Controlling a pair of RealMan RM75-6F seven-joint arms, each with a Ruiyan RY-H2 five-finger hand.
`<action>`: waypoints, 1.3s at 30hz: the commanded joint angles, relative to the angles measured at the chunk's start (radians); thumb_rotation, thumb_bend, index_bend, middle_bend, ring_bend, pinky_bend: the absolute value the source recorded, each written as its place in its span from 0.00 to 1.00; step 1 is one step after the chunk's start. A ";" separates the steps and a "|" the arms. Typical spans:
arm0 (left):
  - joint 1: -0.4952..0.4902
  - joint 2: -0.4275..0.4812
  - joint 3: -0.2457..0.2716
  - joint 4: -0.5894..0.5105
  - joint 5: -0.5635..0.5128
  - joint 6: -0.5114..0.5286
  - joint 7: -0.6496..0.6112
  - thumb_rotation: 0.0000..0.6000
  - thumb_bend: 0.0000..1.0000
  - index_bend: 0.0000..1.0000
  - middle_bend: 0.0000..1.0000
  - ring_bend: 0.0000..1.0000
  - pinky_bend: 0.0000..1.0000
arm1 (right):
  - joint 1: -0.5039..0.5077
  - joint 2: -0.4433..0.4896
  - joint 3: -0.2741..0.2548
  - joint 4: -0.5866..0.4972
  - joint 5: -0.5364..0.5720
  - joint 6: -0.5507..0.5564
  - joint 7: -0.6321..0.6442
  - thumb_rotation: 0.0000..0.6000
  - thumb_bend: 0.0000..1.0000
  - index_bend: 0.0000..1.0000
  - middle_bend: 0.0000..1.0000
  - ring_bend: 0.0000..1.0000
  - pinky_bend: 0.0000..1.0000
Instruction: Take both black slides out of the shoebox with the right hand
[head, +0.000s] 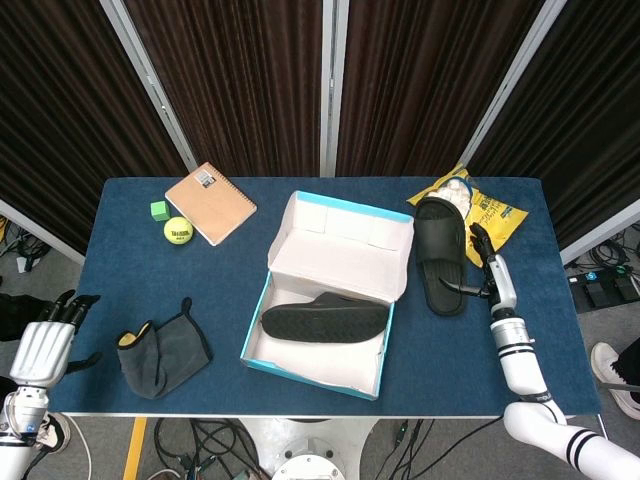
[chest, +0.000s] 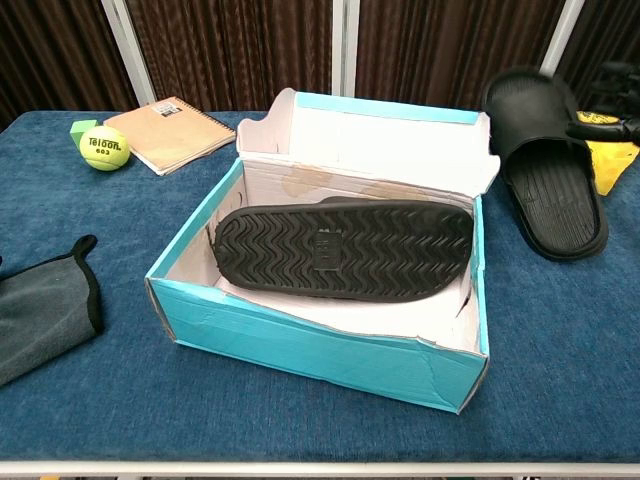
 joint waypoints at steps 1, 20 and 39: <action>-0.001 0.001 -0.001 -0.003 0.001 0.002 -0.001 1.00 0.00 0.16 0.19 0.10 0.31 | -0.006 -0.008 0.006 -0.020 -0.050 0.135 -0.086 1.00 0.00 0.00 0.00 0.00 0.00; -0.003 0.015 -0.002 -0.015 0.004 0.003 -0.022 1.00 0.00 0.16 0.19 0.10 0.31 | 0.222 0.131 -0.046 -0.532 -0.144 0.003 -0.779 1.00 0.00 0.00 0.08 0.00 0.06; 0.010 0.028 -0.004 0.028 0.001 0.021 -0.104 1.00 0.00 0.16 0.19 0.10 0.31 | 0.558 -0.097 -0.108 -0.488 0.455 -0.076 -1.450 1.00 0.02 0.01 0.19 0.00 0.10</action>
